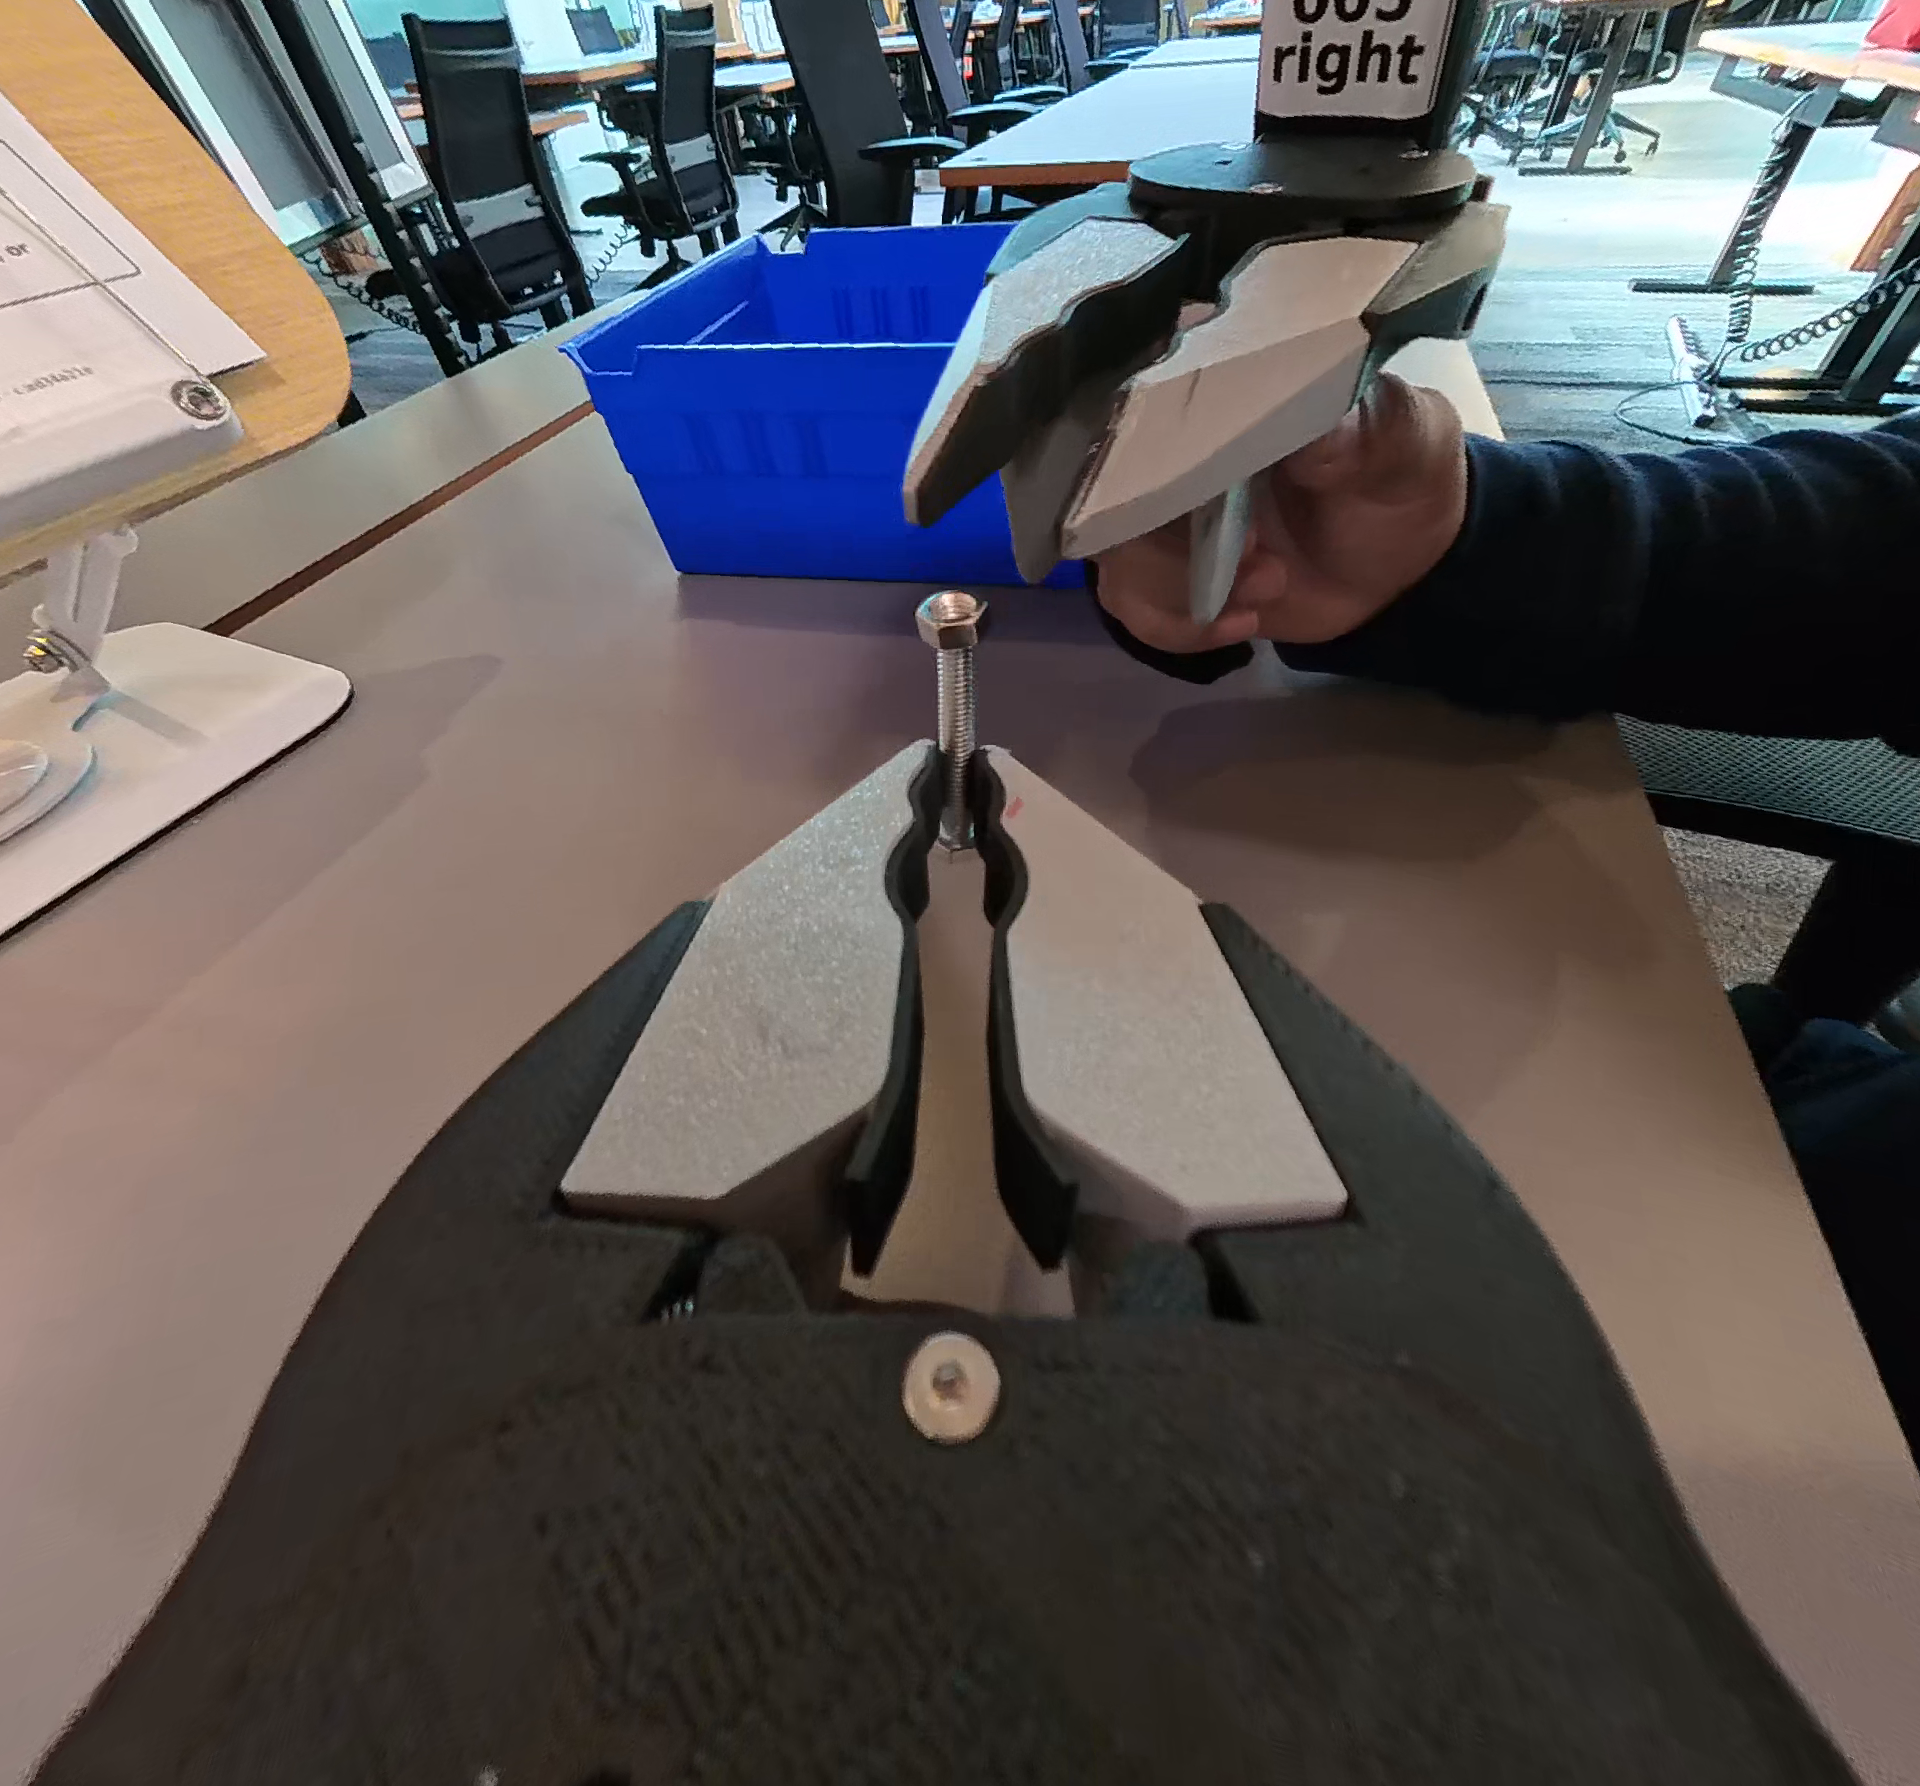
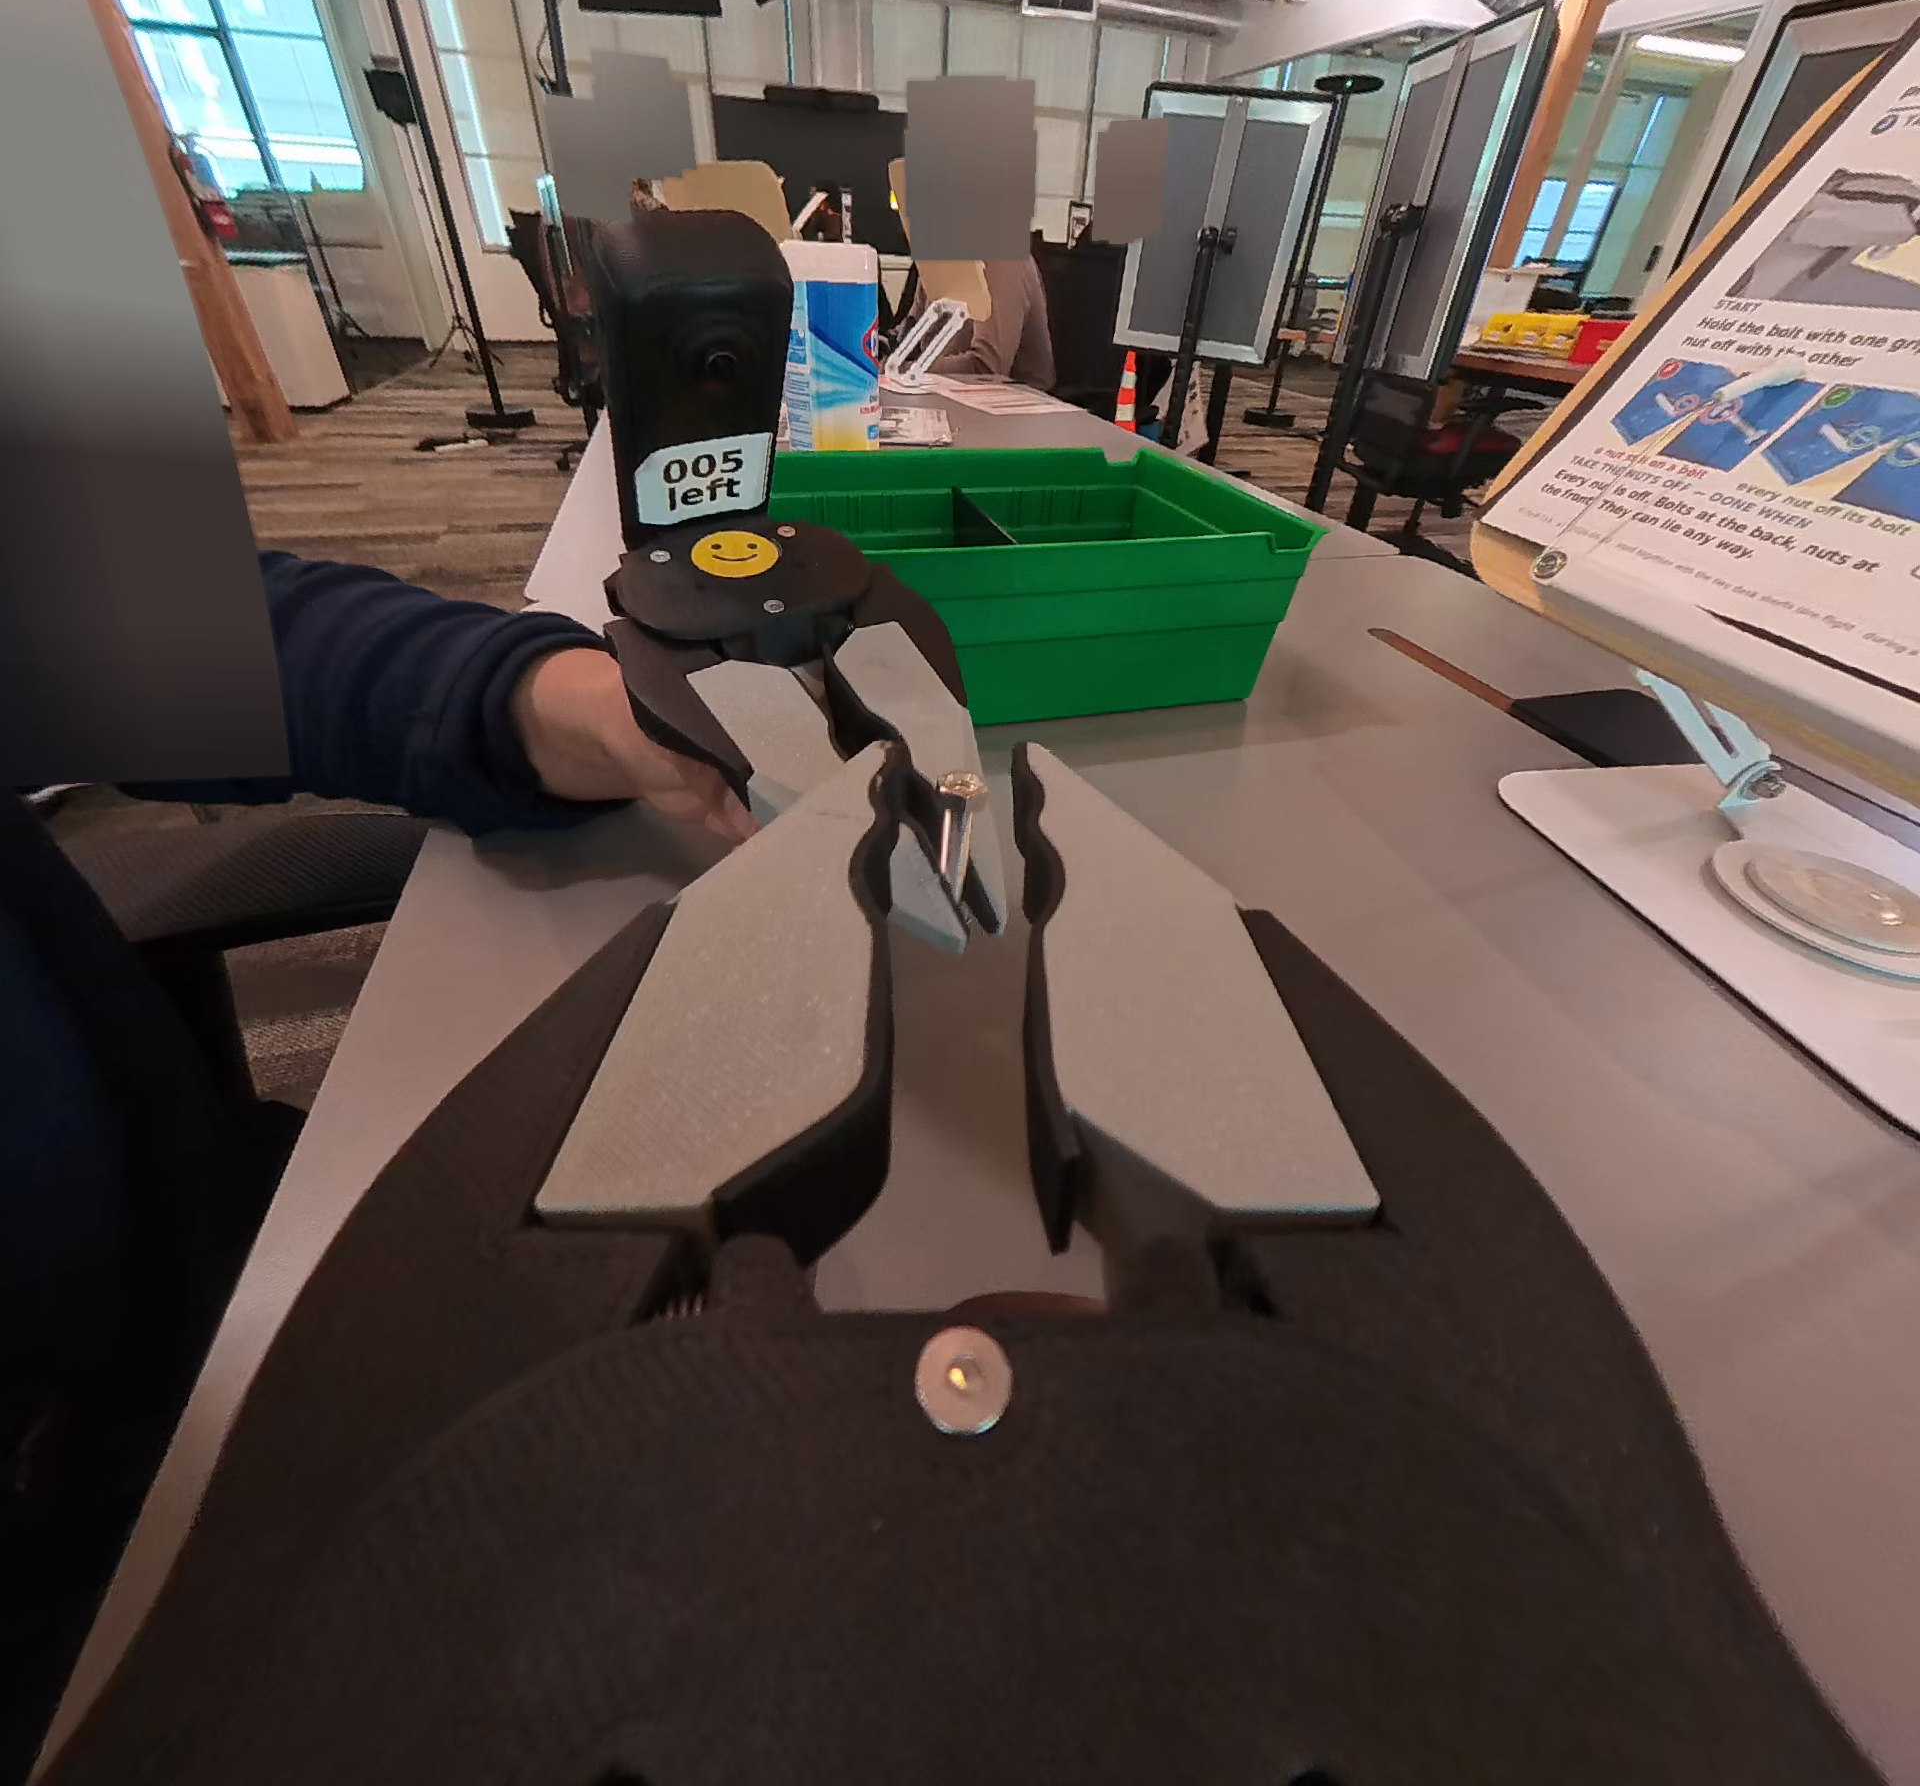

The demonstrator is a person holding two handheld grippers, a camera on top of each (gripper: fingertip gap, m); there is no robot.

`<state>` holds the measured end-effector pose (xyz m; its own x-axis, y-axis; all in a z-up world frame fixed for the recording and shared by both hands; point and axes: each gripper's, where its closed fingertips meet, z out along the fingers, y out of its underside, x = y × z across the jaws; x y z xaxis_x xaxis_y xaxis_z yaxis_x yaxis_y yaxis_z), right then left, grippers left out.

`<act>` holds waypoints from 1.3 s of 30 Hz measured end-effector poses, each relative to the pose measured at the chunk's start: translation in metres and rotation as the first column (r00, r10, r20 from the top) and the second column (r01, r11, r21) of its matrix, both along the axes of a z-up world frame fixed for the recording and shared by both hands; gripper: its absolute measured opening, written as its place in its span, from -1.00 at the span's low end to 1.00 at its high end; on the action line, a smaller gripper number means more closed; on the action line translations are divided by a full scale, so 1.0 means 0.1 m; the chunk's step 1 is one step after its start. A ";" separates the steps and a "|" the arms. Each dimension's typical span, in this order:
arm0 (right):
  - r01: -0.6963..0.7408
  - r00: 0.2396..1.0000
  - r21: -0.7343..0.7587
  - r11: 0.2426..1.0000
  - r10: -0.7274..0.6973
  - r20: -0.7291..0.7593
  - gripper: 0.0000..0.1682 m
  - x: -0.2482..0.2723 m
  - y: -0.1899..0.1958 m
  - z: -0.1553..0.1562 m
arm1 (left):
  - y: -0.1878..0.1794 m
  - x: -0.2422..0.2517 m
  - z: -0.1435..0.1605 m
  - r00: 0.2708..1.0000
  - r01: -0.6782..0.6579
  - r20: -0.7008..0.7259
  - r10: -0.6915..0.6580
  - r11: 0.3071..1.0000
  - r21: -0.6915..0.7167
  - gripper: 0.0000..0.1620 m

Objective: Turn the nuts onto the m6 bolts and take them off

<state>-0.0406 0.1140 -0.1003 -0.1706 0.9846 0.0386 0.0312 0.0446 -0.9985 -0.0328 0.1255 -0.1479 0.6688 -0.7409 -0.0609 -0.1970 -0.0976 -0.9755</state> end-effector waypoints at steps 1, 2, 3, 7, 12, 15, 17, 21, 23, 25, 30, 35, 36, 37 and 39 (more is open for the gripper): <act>-0.009 1.000 -0.010 1.000 0.009 0.007 -0.78 0.00 0.00 -0.01 | 0.00 -0.01 0.01 1.000 -0.001 0.003 0.001 1.000 0.000 -0.96; -0.015 1.000 -0.023 1.000 0.016 0.015 -0.77 0.00 0.00 -0.02 | 0.00 -0.01 0.01 1.000 0.000 0.006 0.000 1.000 -0.003 -0.96; -0.019 1.000 -0.031 0.999 0.020 0.019 -0.76 -0.01 -0.01 -0.03 | 0.01 -0.02 0.01 1.000 -0.002 0.009 0.002 1.000 -0.003 -0.96; -0.033 0.999 -0.028 0.999 0.035 0.042 -0.77 -0.03 -0.04 -0.08 | 0.02 -0.04 0.02 1.000 -0.015 0.009 0.015 1.000 -0.002 -0.96; -0.053 0.997 -0.017 0.998 0.054 0.058 -0.79 -0.03 -0.09 -0.11 | 0.03 -0.06 0.01 1.000 -0.018 0.010 0.018 1.000 -0.009 -0.96; -0.008 0.999 0.000 1.000 0.008 0.039 -0.80 -0.02 -0.02 -0.07 | 0.03 -0.05 0.00 1.000 -0.015 0.010 0.016 1.000 -0.016 -0.96; 0.000 1.000 -0.015 1.000 0.000 0.023 -0.79 0.00 0.02 -0.03 | 0.01 -0.03 -0.03 1.000 -0.002 0.003 0.002 1.000 -0.031 -0.96; -0.053 0.997 -0.113 0.992 0.059 0.048 -0.85 -0.01 0.00 -0.07 | -0.04 0.03 -0.08 0.999 0.050 -0.004 -0.050 0.997 -0.062 -0.96; -0.089 0.994 -0.161 0.983 0.099 0.054 -0.86 -0.02 -0.03 -0.08 | -0.09 0.08 -0.06 0.995 0.094 0.037 -0.091 0.992 -0.082 -0.96; -0.138 0.987 -0.198 0.970 0.150 0.048 -0.85 -0.01 -0.09 -0.07 | -0.15 0.12 0.00 0.986 0.152 0.089 -0.144 0.984 -0.092 -0.96; -0.249 0.967 -0.223 0.942 0.256 0.001 -0.85 0.09 -0.24 0.05 | -0.29 0.18 0.02 0.963 0.256 0.110 -0.244 0.961 -0.107 -0.96; -0.289 0.952 -0.224 0.931 0.305 0.041 -0.85 0.10 -0.33 -0.01 | -0.37 0.23 -0.01 0.950 0.309 0.090 -0.300 0.945 -0.104 -0.96; -0.294 0.949 -0.218 0.931 0.311 0.050 -0.85 0.09 -0.35 -0.03 | -0.38 0.24 -0.01 0.948 0.314 0.087 -0.306 0.944 -0.101 -0.96; -0.299 0.946 -0.214 0.930 0.318 0.058 -0.85 0.09 -0.37 -0.05 | -0.40 0.24 0.00 0.945 0.322 0.086 -0.315 0.942 -0.096 -0.96; -0.306 0.944 -0.206 0.930 0.324 0.064 -0.84 0.09 -0.39 -0.06 | -0.42 0.24 0.03 0.942 0.332 0.085 -0.326 0.939 -0.084 -0.96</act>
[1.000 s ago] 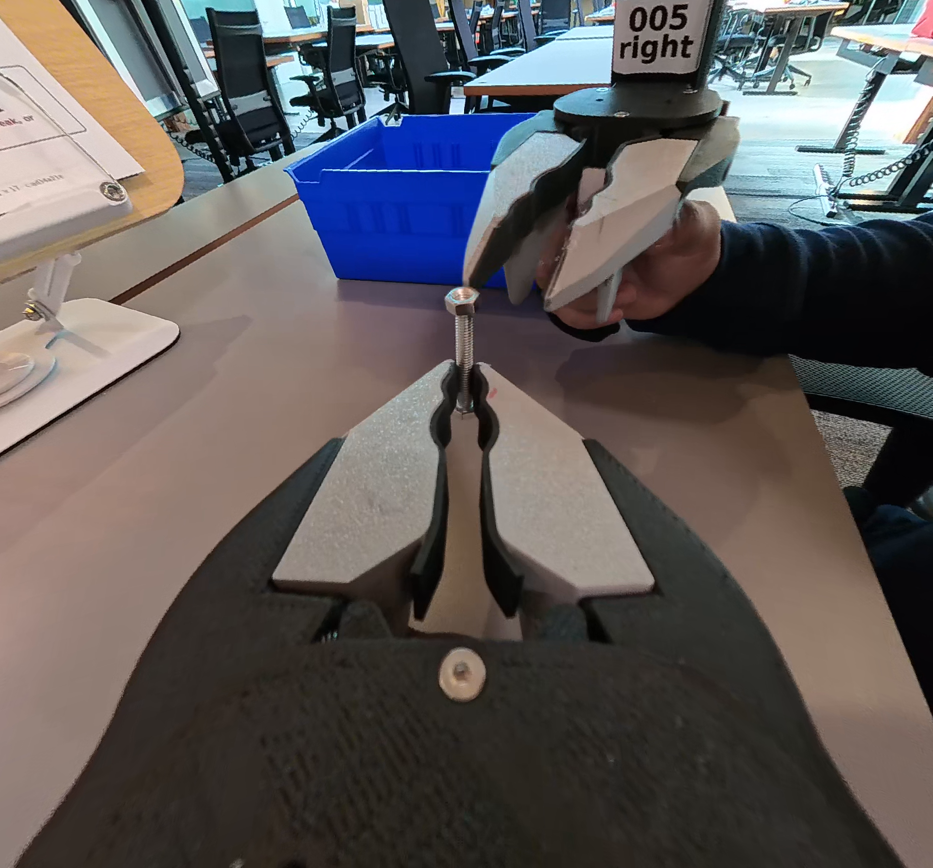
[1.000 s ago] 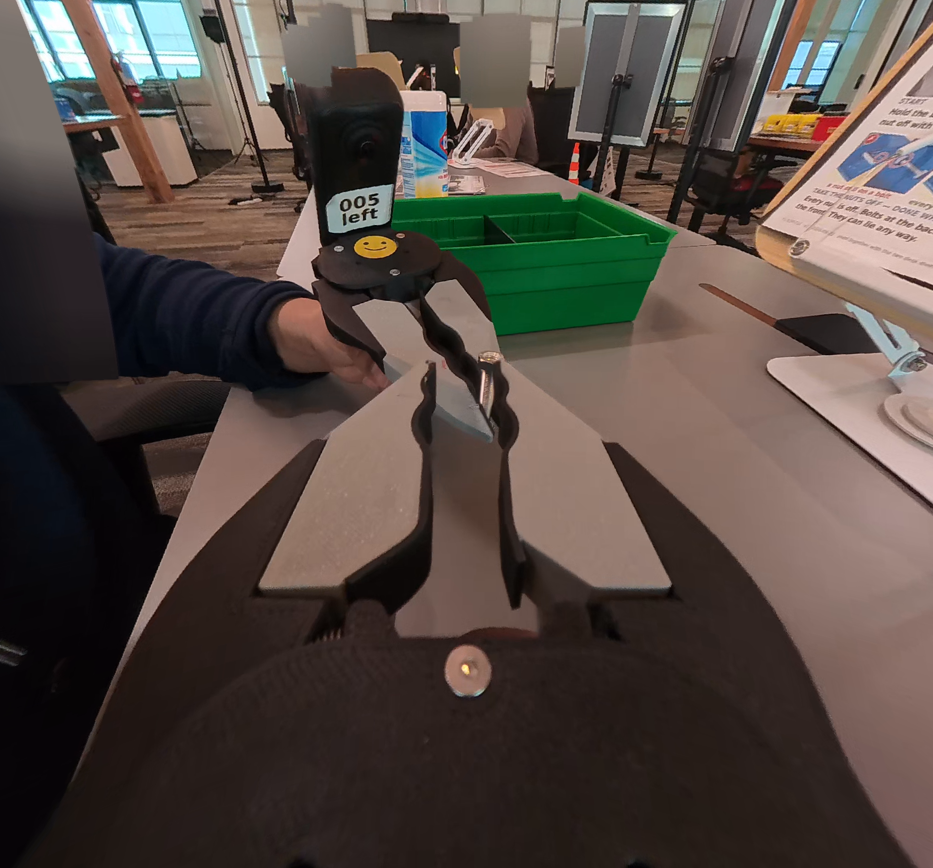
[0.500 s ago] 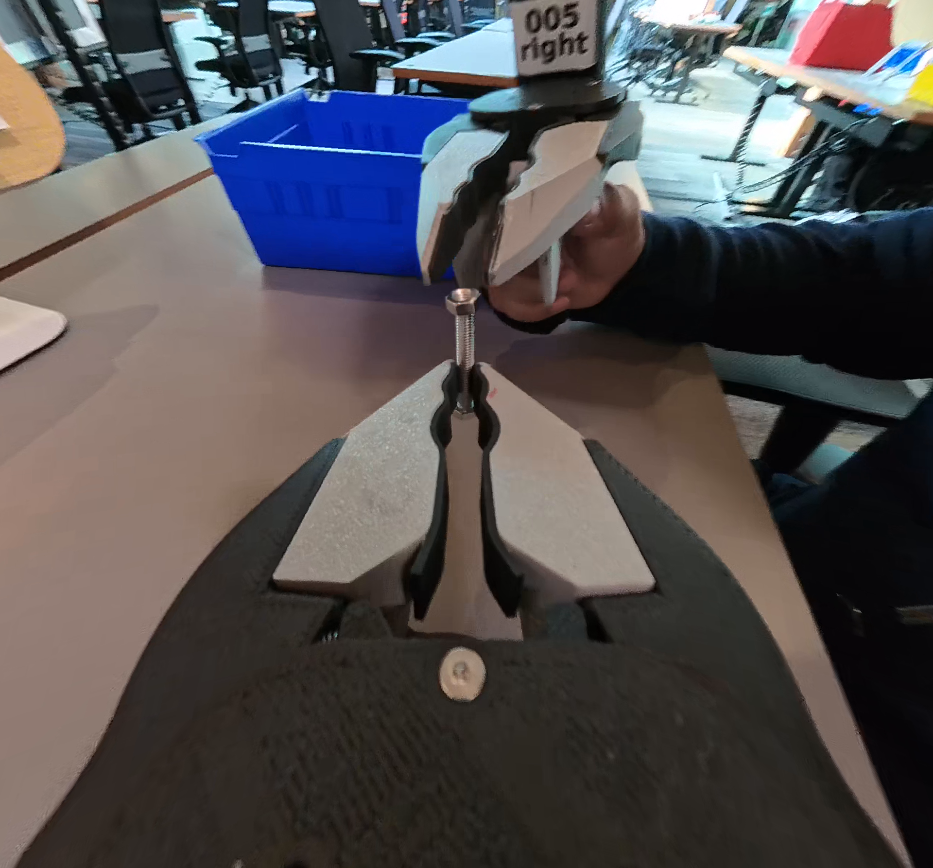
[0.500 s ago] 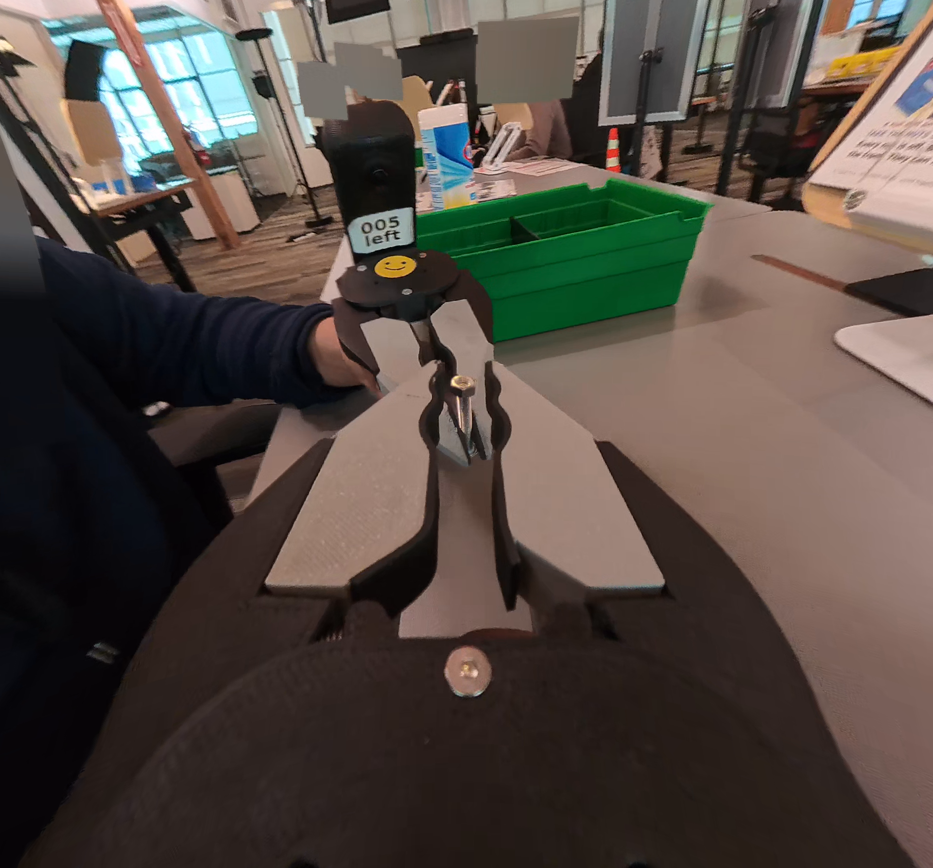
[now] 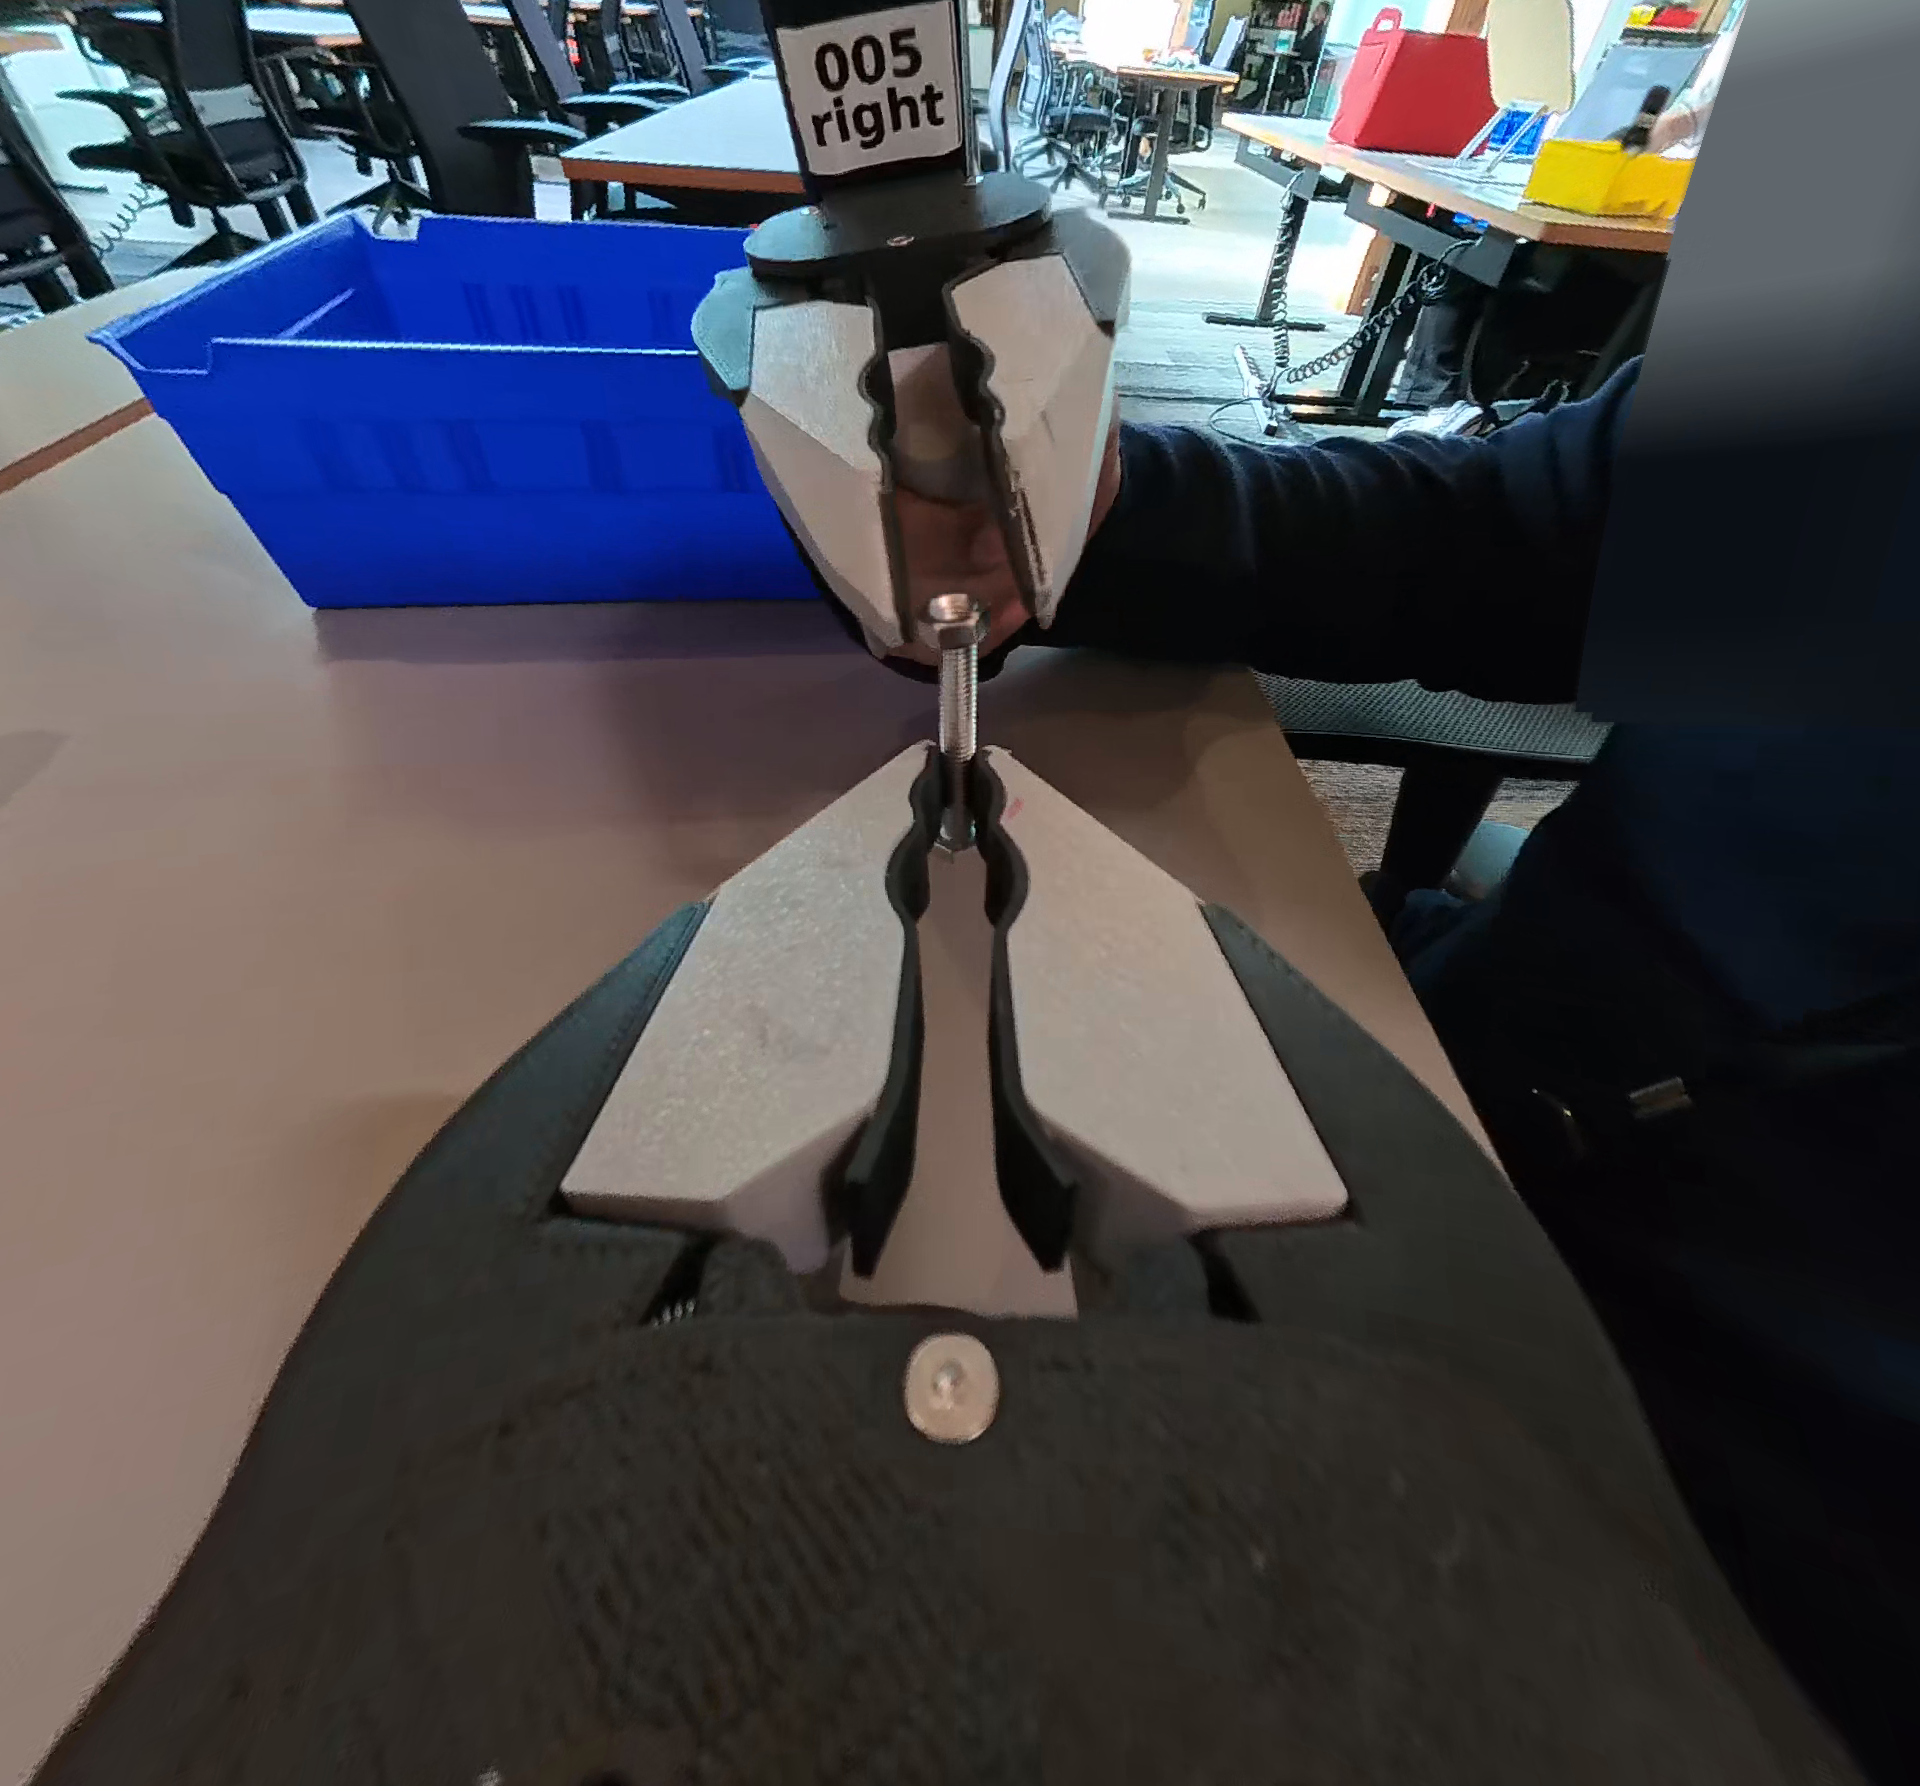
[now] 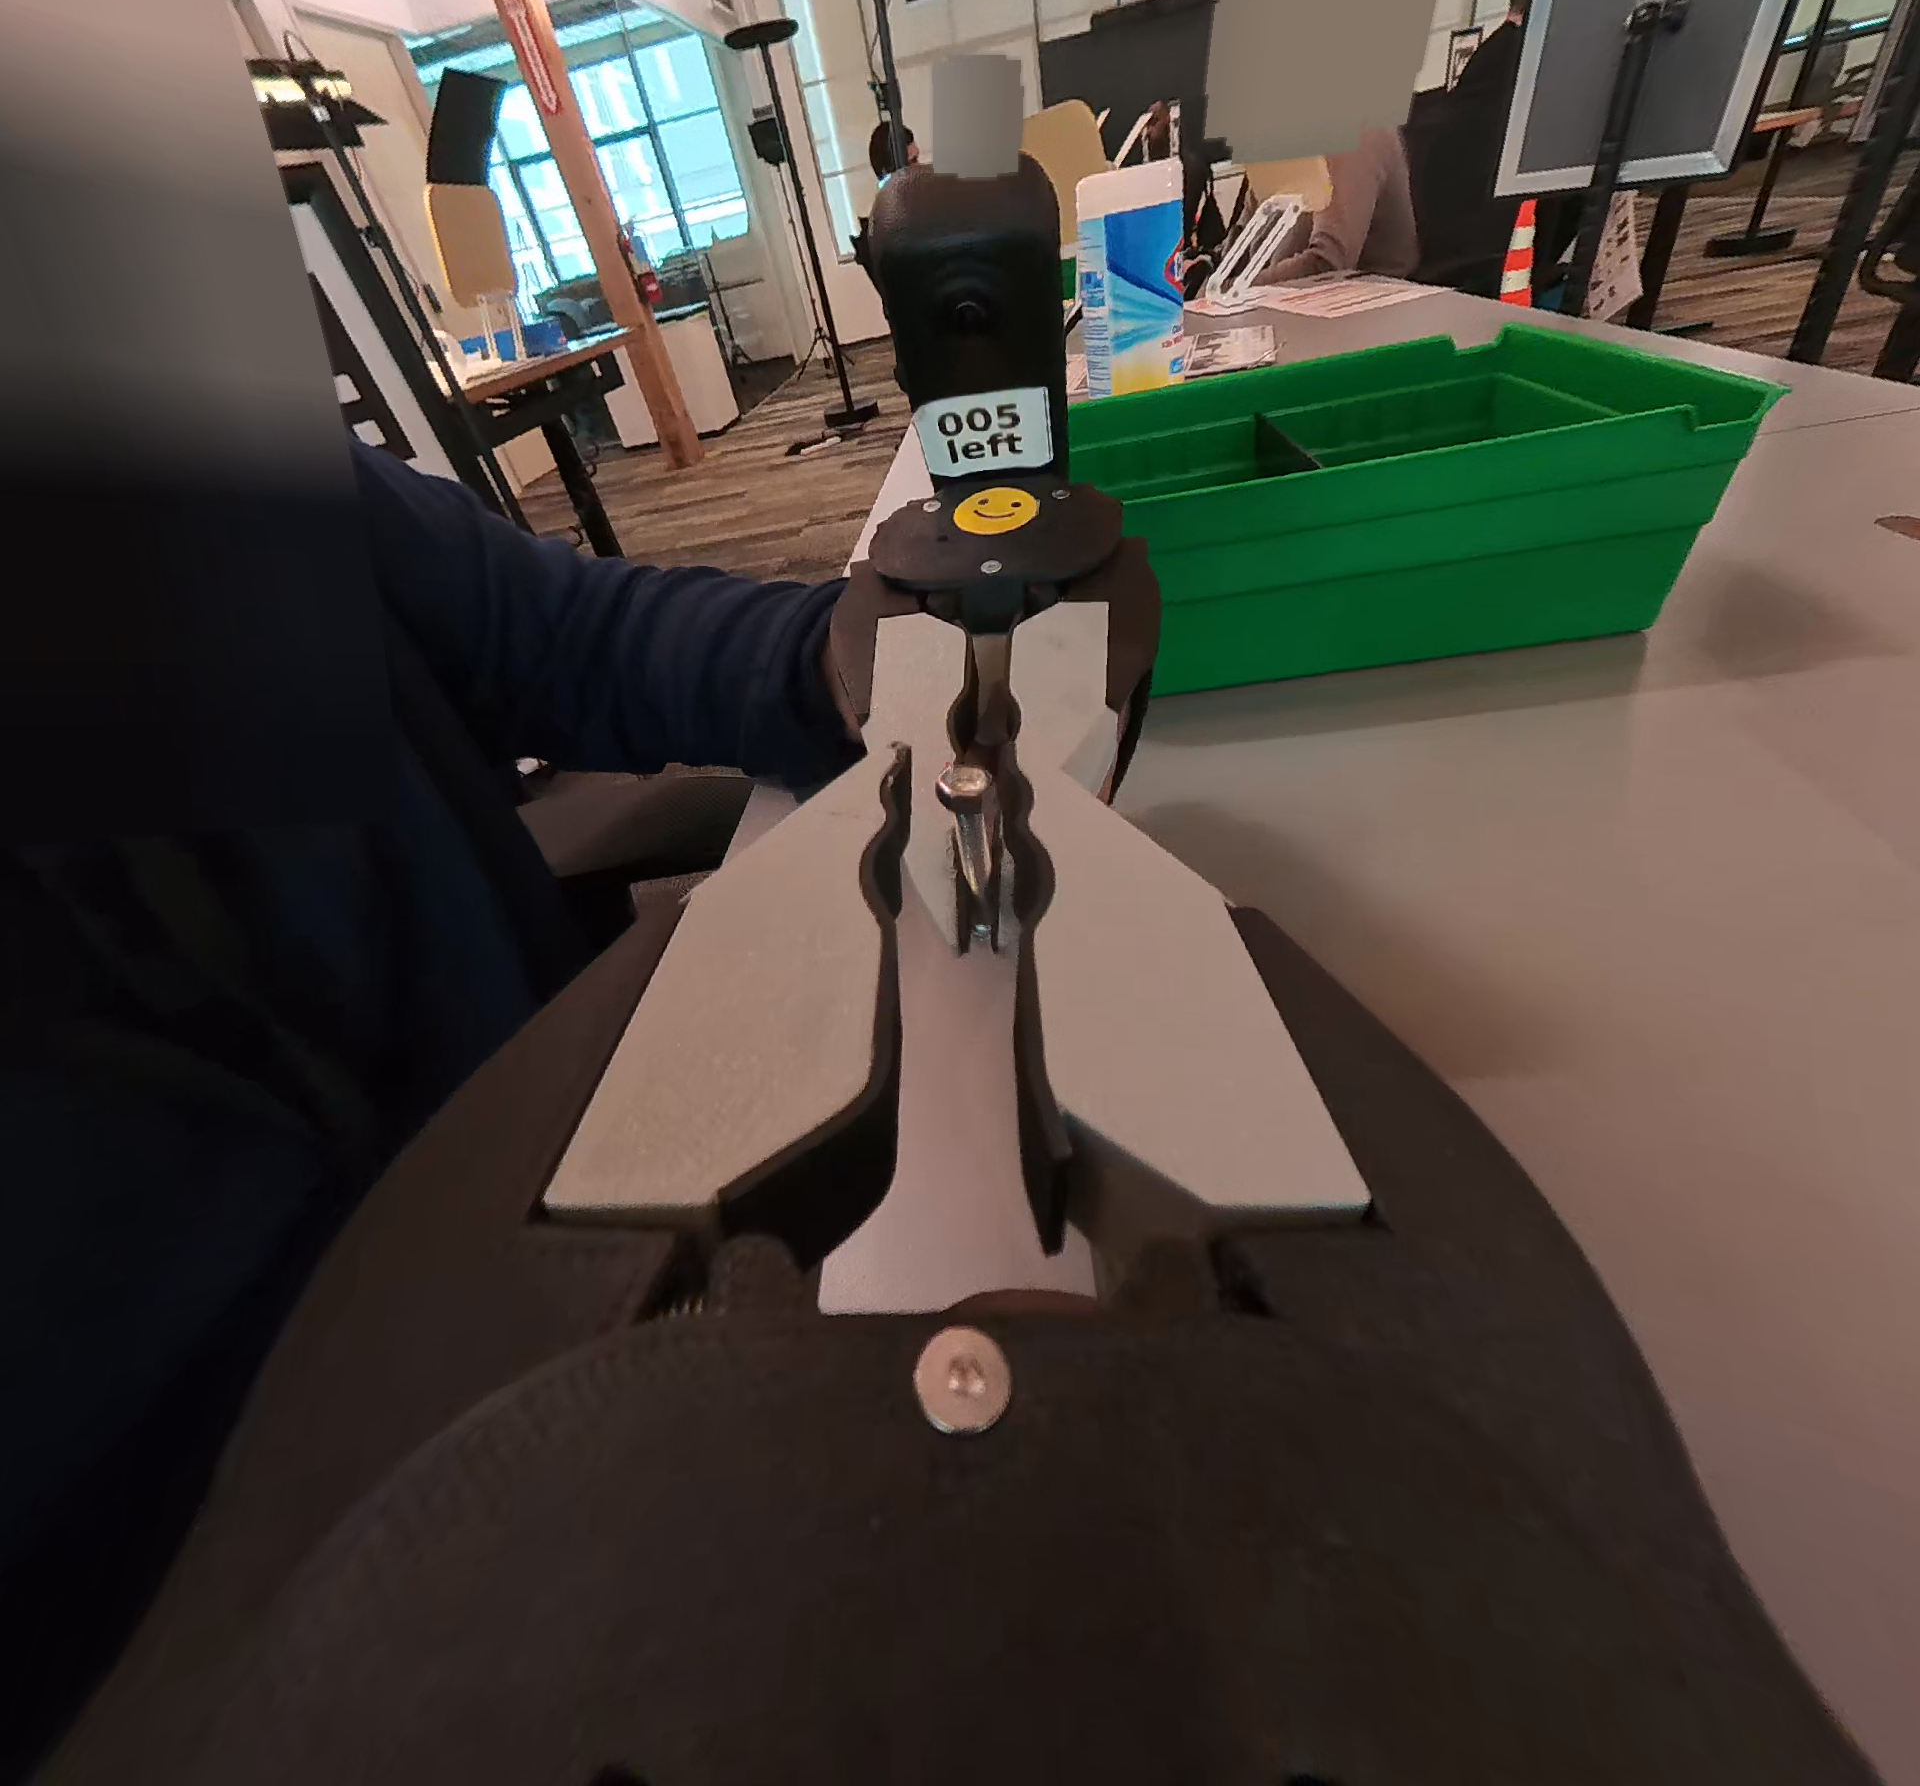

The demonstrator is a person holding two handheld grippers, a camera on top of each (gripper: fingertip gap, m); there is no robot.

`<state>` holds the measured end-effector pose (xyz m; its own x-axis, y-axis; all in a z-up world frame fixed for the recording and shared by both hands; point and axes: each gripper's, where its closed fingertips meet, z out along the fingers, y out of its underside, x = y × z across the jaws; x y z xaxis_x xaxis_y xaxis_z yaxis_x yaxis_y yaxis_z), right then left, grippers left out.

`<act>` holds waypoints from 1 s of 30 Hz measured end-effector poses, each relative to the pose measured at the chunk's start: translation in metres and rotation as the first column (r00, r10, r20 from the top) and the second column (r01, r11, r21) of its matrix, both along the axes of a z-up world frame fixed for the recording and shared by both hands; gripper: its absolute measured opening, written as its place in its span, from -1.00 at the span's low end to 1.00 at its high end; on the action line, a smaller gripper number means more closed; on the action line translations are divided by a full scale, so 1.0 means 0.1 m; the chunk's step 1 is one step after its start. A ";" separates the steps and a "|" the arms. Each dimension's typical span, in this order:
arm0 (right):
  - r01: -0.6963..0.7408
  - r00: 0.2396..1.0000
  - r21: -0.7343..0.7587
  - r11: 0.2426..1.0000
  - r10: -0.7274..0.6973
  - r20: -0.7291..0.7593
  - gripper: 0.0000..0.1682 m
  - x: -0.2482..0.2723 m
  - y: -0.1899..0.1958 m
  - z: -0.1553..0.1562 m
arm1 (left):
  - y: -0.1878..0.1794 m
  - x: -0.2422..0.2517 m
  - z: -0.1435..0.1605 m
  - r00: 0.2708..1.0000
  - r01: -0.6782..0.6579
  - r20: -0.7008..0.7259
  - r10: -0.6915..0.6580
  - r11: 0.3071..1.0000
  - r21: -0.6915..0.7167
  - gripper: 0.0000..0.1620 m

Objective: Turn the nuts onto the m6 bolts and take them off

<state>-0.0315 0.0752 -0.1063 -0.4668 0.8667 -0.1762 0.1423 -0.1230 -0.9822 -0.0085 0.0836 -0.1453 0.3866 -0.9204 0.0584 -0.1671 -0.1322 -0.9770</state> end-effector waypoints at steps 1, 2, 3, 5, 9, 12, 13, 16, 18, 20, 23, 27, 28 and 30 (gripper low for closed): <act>-0.008 1.000 0.002 1.000 0.008 -0.002 -0.84 0.01 -0.01 0.00 | -0.01 0.00 0.01 1.000 0.003 -0.001 -0.003 1.000 0.003 -0.96; -0.008 1.000 0.006 1.000 0.008 -0.006 -0.85 0.01 -0.02 0.01 | -0.02 0.00 0.01 1.000 0.007 -0.002 -0.007 1.000 0.006 -0.96; -0.003 1.000 0.012 1.000 0.003 -0.009 -0.89 0.00 -0.01 0.01 | -0.02 0.01 0.01 1.000 0.008 -0.004 -0.008 1.000 0.010 -0.96; -0.002 1.000 0.020 1.000 0.003 -0.011 -0.91 0.01 -0.02 0.01 | -0.03 0.02 0.01 1.000 0.010 -0.008 -0.010 1.000 0.013 -0.96; 0.012 0.999 0.036 0.999 -0.011 -0.040 -0.91 0.01 -0.01 0.05 | -0.03 0.01 0.06 1.000 0.001 0.010 -0.002 1.000 0.022 -0.96; 0.049 0.994 0.066 0.997 -0.042 -0.098 -0.92 0.01 0.00 0.12 | -0.02 0.01 0.14 0.999 -0.014 0.053 0.013 1.000 0.023 -0.96; 0.069 0.991 0.083 0.994 -0.059 -0.117 -0.92 0.01 0.02 0.14 | 0.00 0.01 0.16 0.998 -0.035 0.057 0.033 0.999 0.040 -0.96; 0.134 0.982 0.117 0.984 -0.117 -0.147 -0.92 -0.01 0.07 0.17 | 0.09 -0.02 0.18 0.992 -0.124 0.037 0.121 0.988 0.094 -0.96; 0.145 0.982 0.105 0.984 -0.130 -0.137 -0.92 -0.03 0.10 0.16 | 0.13 -0.04 0.17 0.987 -0.158 0.024 0.156 0.980 0.120 -0.96; 0.155 0.981 0.089 0.984 -0.143 -0.133 -0.92 -0.04 0.13 0.16 | 0.17 -0.06 0.18 0.982 -0.188 0.017 0.187 0.972 0.144 -0.96; 0.200 0.972 0.097 0.975 -0.185 -0.142 -0.92 -0.07 0.18 0.16 | 0.23 -0.10 0.17 0.970 -0.241 0.005 0.243 0.956 0.166 -0.96; 0.299 0.950 0.104 0.949 -0.286 -0.124 -0.92 -0.18 0.27 0.08 | 0.34 -0.18 0.09 0.943 -0.321 -0.038 0.331 0.934 0.157 -0.96; 0.325 0.943 0.110 0.939 -0.313 -0.118 -0.92 -0.21 0.28 0.05 | 0.37 -0.20 0.06 0.936 -0.337 -0.049 0.347 0.930 0.146 -0.96; 0.371 0.928 0.133 0.919 -0.360 -0.096 -0.92 -0.28 0.30 -0.02 | 0.42 -0.23 -0.01 0.926 -0.361 -0.068 0.371 0.925 0.120 -0.96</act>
